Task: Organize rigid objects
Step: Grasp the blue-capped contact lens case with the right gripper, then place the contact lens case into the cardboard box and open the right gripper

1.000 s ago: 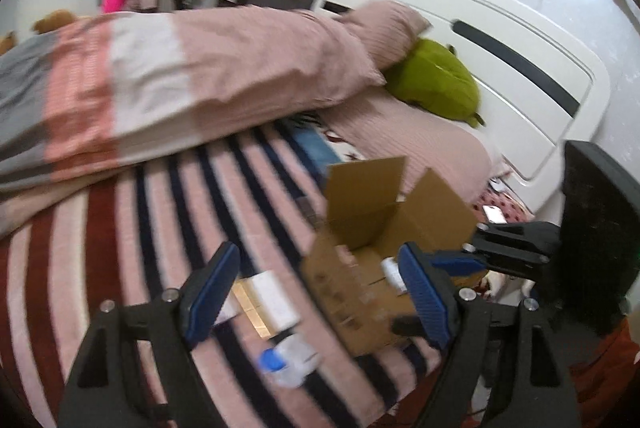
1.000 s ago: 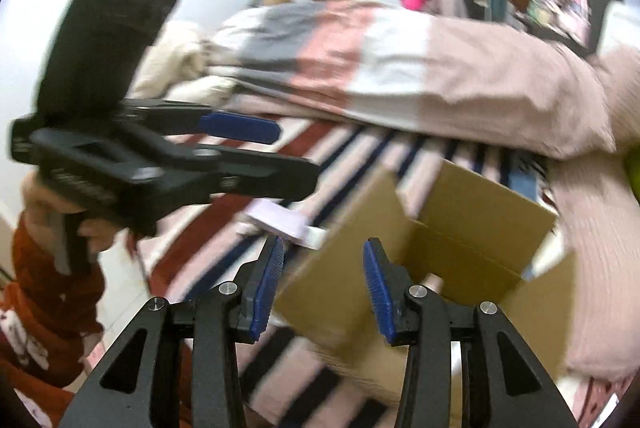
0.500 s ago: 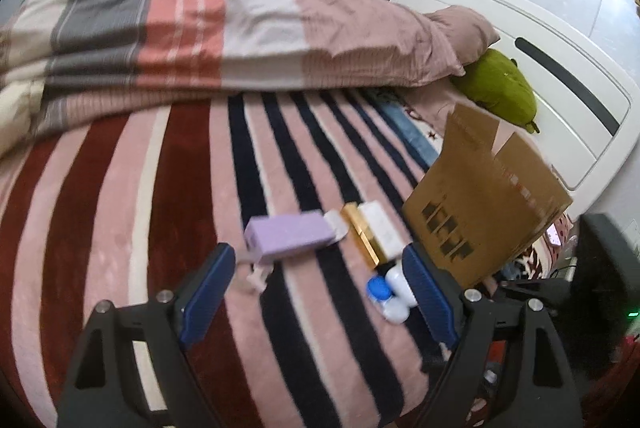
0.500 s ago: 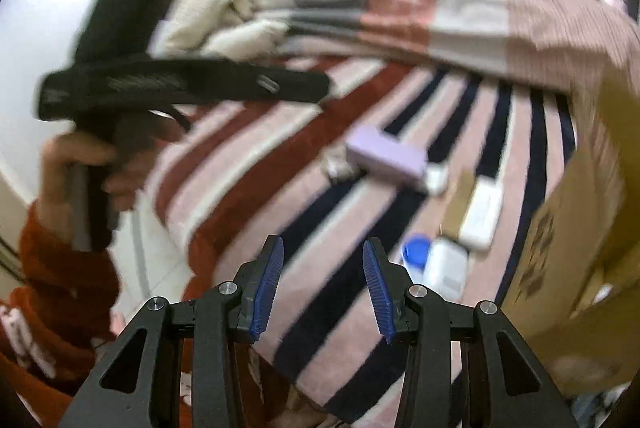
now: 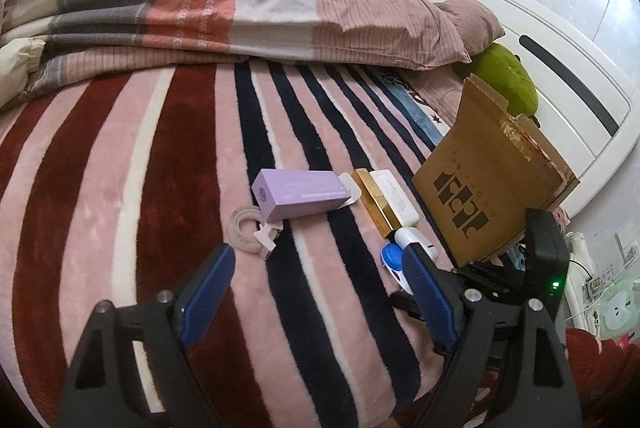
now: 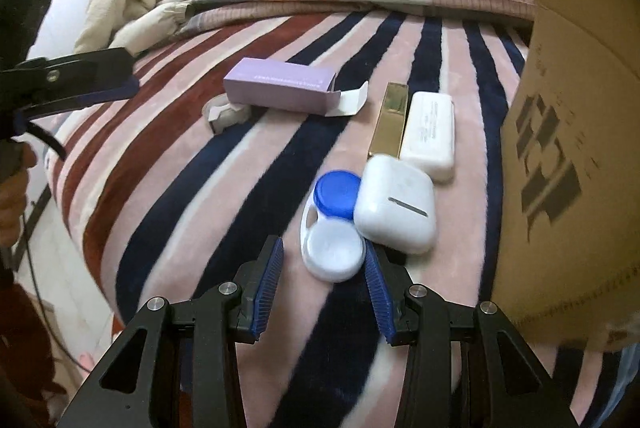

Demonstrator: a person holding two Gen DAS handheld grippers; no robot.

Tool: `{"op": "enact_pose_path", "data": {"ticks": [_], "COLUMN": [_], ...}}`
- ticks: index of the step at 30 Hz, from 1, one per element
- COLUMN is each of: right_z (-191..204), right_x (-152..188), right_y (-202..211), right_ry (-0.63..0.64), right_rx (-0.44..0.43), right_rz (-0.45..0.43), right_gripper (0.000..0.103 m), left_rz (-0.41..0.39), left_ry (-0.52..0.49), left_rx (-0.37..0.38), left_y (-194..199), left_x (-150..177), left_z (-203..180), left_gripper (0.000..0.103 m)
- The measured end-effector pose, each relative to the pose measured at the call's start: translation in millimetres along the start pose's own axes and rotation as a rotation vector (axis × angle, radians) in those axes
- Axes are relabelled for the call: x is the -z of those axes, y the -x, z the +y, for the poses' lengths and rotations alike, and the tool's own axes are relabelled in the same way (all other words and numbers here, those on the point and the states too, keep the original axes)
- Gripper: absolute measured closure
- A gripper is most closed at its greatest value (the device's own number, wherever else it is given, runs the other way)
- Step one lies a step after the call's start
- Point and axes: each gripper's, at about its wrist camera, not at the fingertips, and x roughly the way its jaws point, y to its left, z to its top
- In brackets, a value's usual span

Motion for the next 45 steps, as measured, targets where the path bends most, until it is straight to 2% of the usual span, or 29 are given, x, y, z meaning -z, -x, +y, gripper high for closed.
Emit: {"op": "enact_pose_path", "data": {"ticks": [1, 2, 5, 8, 9, 12, 15, 17, 19, 22, 23, 25, 28, 35, 40, 45], "right_z": [1.8, 4.9, 13.8, 25.8, 29.5, 43.6, 51.8, 52.6, 51.4, 44.1, 38.3, 26.5, 7.4, -54.3, -97.1, -126.6], "right_x": [-2.0, -3.3, -5.7, -11.4, -13.5, -30.0, -46.0, -55.3, -62.4, -74.2, -77.8, -82.2, -84.7, -85.7, -85.0, -90.8], "right_y": [-2.1, -3.7, -2.5, 7.2, 12.4, 33.1, 52.3, 63.9, 76.4, 96.0, 103.9, 114.8, 131.6, 168.1, 178.9, 166.5], "right_ry": [0.012, 0.026, 0.068, 0.12, 0.118, 0.163, 0.205, 0.215, 0.224, 0.225, 0.218, 0.205, 0.183, 0.102, 0.038, 0.021], "right_rx": [0.011, 0.024, 0.031, -0.03, -0.049, -0.127, -0.155, -0.172, -0.178, -0.18, -0.186, -0.185, -0.172, -0.118, -0.066, -0.042], "right_rz": [-0.004, -0.008, -0.019, -0.041, -0.022, -0.068, -0.113, -0.132, -0.156, -0.197, -0.212, -0.238, -0.272, -0.309, -0.252, -0.12], "right_gripper": [0.067, 0.077, 0.077, 0.077, 0.077, 0.077, 0.077, 0.077, 0.077, 0.077, 0.077, 0.077, 0.077, 0.077, 0.077, 0.077], "left_rz": [-0.001, -0.001, 0.004, 0.011, 0.012, 0.004, -0.003, -0.013, -0.023, -0.035, -0.04, -0.043, -0.04, -0.01, 0.062, 0.172], "left_ry": [0.001, 0.001, 0.002, -0.001, -0.002, -0.007, -0.01, -0.015, -0.015, -0.035, -0.042, -0.061, -0.089, -0.179, -0.223, -0.24], "left_rx": [0.0, 0.0, 0.008, 0.026, 0.044, 0.083, 0.107, 0.163, 0.208, 0.245, 0.246, 0.254, 0.282, 0.323, 0.345, 0.325], "left_y": [0.5, 1.3, 2.5, 3.6, 4.4, 8.3, 10.8, 13.4, 16.5, 20.2, 20.7, 19.3, 13.3, -13.6, -47.8, -85.3], "left_x": [-0.1, 0.2, 1.3, -0.6, -2.0, -6.9, -13.9, -20.6, -30.3, -47.0, -51.1, -63.8, -79.9, -114.8, -132.2, -141.3], "left_z": [0.3, 0.5, 0.4, -0.9, -2.8, -9.9, -19.6, -28.8, -37.2, -53.8, -58.3, -72.9, -94.8, -161.8, -206.0, -227.3], "left_gripper": [0.02, 0.02, 0.02, 0.02, 0.02, 0.02, 0.02, 0.021, 0.036, 0.051, 0.054, 0.065, 0.075, 0.078, 0.078, 0.078]}}
